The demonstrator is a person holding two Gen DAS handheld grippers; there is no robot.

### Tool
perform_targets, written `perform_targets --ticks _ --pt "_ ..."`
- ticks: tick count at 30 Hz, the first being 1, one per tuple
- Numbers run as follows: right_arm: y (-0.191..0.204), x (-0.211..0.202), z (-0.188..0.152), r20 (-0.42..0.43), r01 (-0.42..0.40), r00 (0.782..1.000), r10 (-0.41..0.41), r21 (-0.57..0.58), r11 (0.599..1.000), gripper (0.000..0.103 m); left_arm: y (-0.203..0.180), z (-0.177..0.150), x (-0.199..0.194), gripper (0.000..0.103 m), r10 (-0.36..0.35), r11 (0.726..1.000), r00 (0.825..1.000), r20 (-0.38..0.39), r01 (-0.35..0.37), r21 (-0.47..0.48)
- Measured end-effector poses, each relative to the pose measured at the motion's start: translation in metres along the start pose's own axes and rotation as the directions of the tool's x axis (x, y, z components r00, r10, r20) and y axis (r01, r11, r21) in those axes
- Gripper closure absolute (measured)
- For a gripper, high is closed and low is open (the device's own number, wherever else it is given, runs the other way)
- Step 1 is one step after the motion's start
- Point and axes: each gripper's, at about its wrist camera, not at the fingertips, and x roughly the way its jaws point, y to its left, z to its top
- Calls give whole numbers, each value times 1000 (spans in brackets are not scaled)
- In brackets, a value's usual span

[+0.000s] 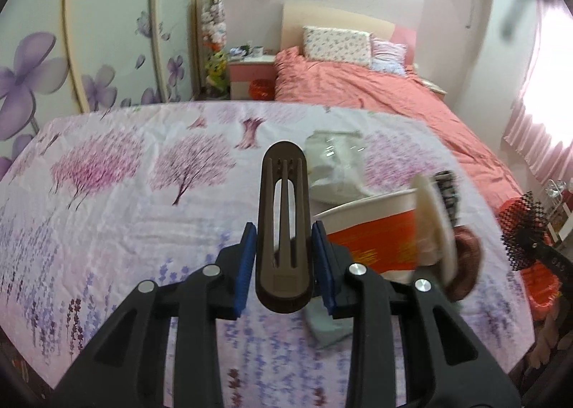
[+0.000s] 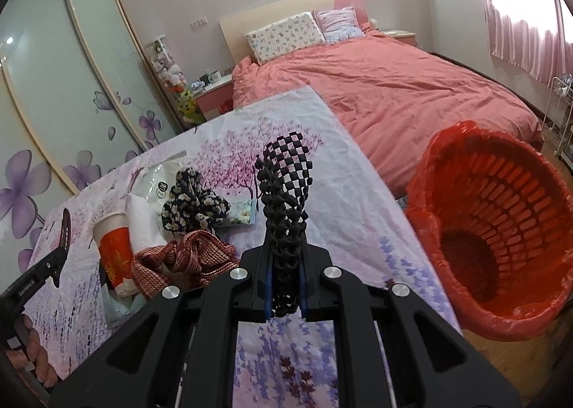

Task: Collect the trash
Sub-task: 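Lift the comb with the left tool while the right tool carries the mesh pad toward the orange basket, then open both tools over the orange basket to drop comb and mesh pad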

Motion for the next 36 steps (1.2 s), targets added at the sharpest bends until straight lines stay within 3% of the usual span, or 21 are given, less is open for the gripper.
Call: perform_targets --ticks 8,14,25,36 --pt "-20 -24 1 42 7 999 -8 19 1000 92 -59 9 -25 71 -116 991 993 22 114 75" --pt "-45 -48 4 83 32 996 -37 54 998 92 -118 10 -33 71 -234 963 972 14 230 137" --pt "-112 -70 12 142 115 980 -138 160 980 92 -248 -2 -23 71 -420 870 906 -61 421 256" --pt "-169 -68 15 149 172 965 -214 254 952 92 -358 -21 13 71 -524 763 834 -172 550 341"
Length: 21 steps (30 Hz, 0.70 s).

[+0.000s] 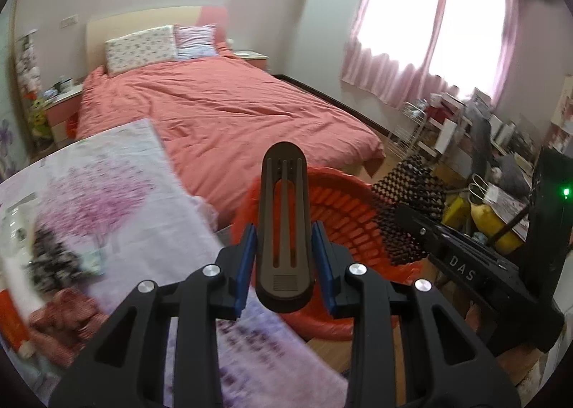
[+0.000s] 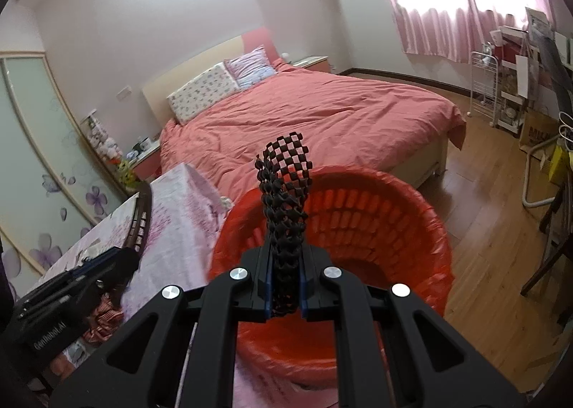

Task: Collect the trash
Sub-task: 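Open both tools over the orange basket to drop comb and mesh pad, then move both open tools back toward the items on the bed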

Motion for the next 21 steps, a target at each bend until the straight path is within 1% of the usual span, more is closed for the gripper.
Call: perform_targets --ticks 5,8,9,10,11,12,13,14,15,21 --pt "-19 13 5 -5 16 1000 -15 50 999 92 -15 2 34 71 -26 999 999 -45 27 17" --pt "-28 20 5 -24 10 1000 -8 77 997 92 -19 -1 54 71 -22 1000 996 -88 24 18" --pt "-30 23 4 -31 9 1000 -7 86 996 91 -18 -2 58 68 -20 1000 995 -98 22 14" --pt "-32 24 3 -36 12 999 -8 92 996 89 -16 -4 63 63 -18 1000 993 -113 19 8" --pt "-33 25 2 -42 14 999 -10 96 995 86 -16 -5 66 60 -14 1000 992 -124 14 3" --pt "-34 27 2 -47 18 999 -13 100 995 78 -13 -6 68 57 -7 1000 991 -132 7 -1" --pt "-36 27 1 -51 20 999 -15 105 994 69 -11 -8 70 56 0 1000 990 -139 -1 -4" --pt "-38 27 0 -52 20 999 -14 108 994 64 -10 -9 71 55 6 1000 990 -143 -7 -6" --pt "-40 27 1 -51 19 999 -14 108 994 58 -7 -11 72 54 15 1000 989 -147 -16 -10" --pt "-34 21 1 -46 38 998 -35 85 996 56 6 -14 61 49 74 997 989 -132 -74 1"
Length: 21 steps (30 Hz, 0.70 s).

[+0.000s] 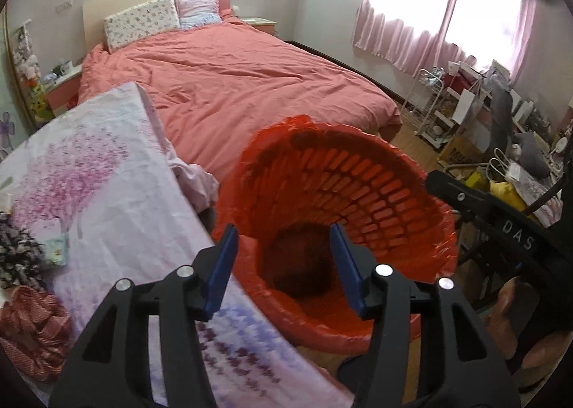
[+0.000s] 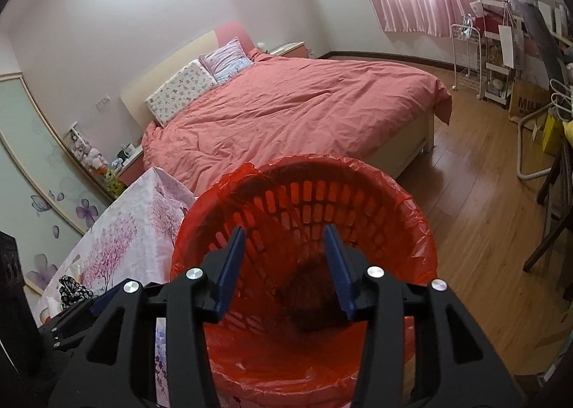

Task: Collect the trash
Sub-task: 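Move both open tools back toward the items on the bed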

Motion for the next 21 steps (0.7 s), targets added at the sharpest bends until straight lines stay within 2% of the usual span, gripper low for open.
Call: perform_targets --ticks 10,17,21 --pt "28 -18 -6 17 1 1000 0 -89 996 56 24 -20 -62 41 115 993 990 88 -116 9" --pt "67 -31 -24 -3 -51 999 51 -164 985 56 70 -45 -115 39 187 981 975 122 -180 -68" --pt "92 -36 -40 -25 -84 996 81 -215 973 56 102 -64 -143 37 253 963 957 139 -236 -133"
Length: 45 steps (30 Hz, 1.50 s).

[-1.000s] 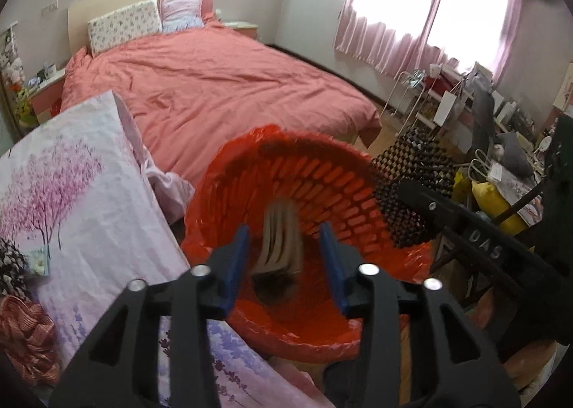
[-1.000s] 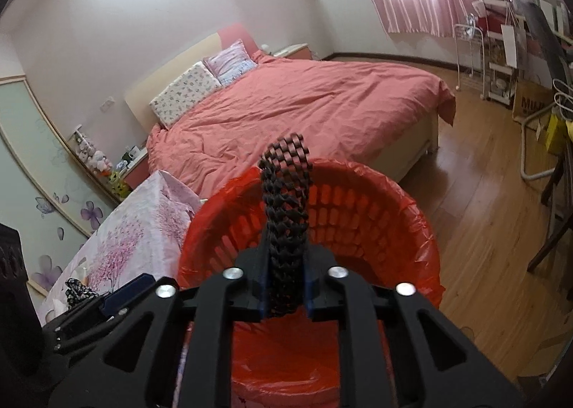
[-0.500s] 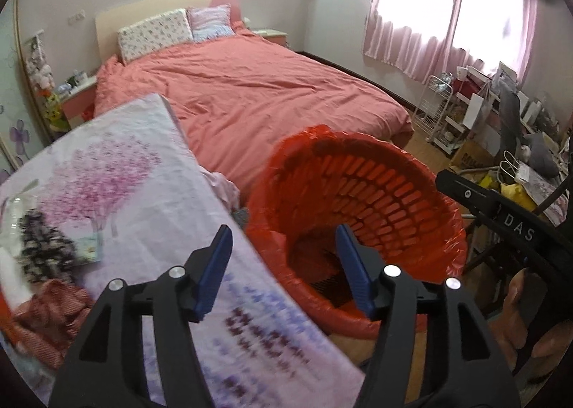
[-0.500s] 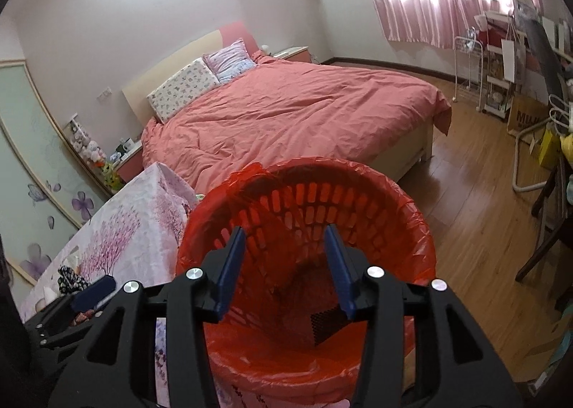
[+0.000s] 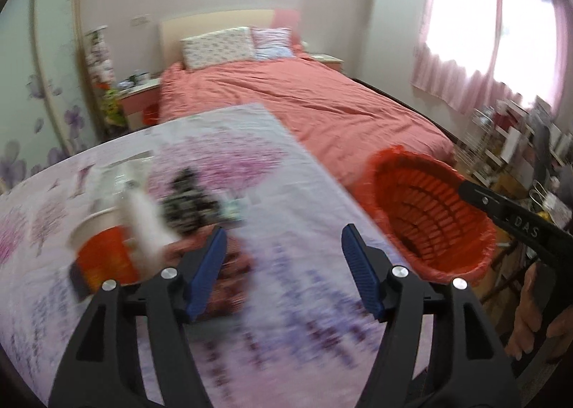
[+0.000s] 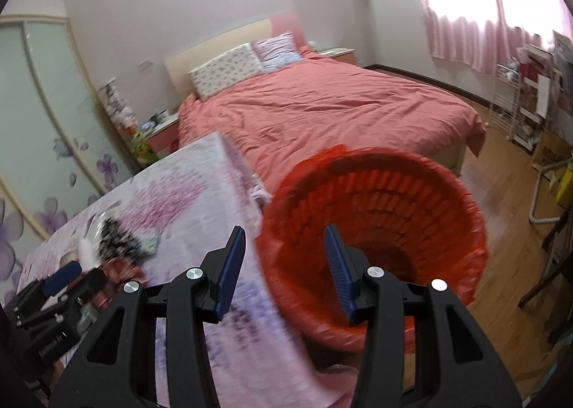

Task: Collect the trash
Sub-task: 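Move both open tools back toward the items on the bed, then grasp the navy-and-teal cloth with the left tool while the right tool grasps the red checked cloth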

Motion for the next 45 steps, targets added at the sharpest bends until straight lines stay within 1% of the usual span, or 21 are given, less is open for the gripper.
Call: perform_targets --ticks 3,6,9,11,13,15,17,21,23,25,27,29,32,33,36,40,43,44,45 --pt "24 2 -7 -16 -30 999 29 -37 999 56 33 -12 -12 35 61 997 998 4 -60 -44" --pt "51 3 -14 -27 -54 998 52 -78 995 56 73 -24 -18 35 129 987 992 -9 -129 -100" --pt "78 6 -25 -35 -76 997 72 -130 989 56 118 -41 -22 35 195 964 980 -39 -199 -178" --pt "91 7 -30 -43 -92 995 86 -155 984 56 142 -52 -22 35 233 947 971 -60 -240 -212" --pt "104 10 -35 -57 -108 993 99 -177 978 56 163 -61 -19 35 252 933 964 -89 -266 -241" --pt "116 13 -40 -71 -119 992 107 -194 974 56 181 -70 -14 35 239 923 963 -125 -265 -277" --pt "126 17 -45 -87 -130 990 114 -209 969 56 190 -74 -8 35 222 918 964 -146 -257 -302" --pt "136 19 -49 -108 -153 985 131 -226 962 56 194 -78 3 36 181 914 971 -158 -225 -336" --pt "142 20 -50 -111 -162 984 139 -231 959 56 193 -78 8 39 181 913 970 -163 -228 -337" --pt "146 19 -50 -113 -171 983 148 -234 957 56 193 -76 13 46 191 909 967 -170 -240 -340" --pt "150 20 -52 -115 -178 981 154 -237 955 56 195 -75 18 50 193 904 964 -185 -248 -349" --pt "153 22 -53 -119 -185 980 161 -238 953 56 199 -78 24 50 191 894 958 -215 -260 -366" --pt "159 26 -56 -132 -200 976 172 -237 951 56 199 -79 26 53 202 898 957 -210 -267 -351" --pt "162 28 -57 -135 -204 975 176 -242 949 56 200 -79 26 60 205 900 956 -210 -268 -342" --pt "171 32 -60 -141 -213 973 181 -256 943 56 213 -76 26 67 220 902 952 -212 -281 -326" --pt "178 36 -62 -152 -235 968 201 -255 938 56 246 -74 26 67 263 887 939 -221 -325 -327" --pt "180 36 -63 -152 -256 963 223 -247 935 56 266 -76 25 66 279 872 934 -223 -343 -348" --pt "182 35 -63 -150 -266 960 235 -242 933 56 269 -77 25 66 276 871 935 -221 -341 -353" --pt "184 35 -63 -149 -273 958 243 -239 932 56 271 -79 24 66 266 873 942 -207 -326 -363"
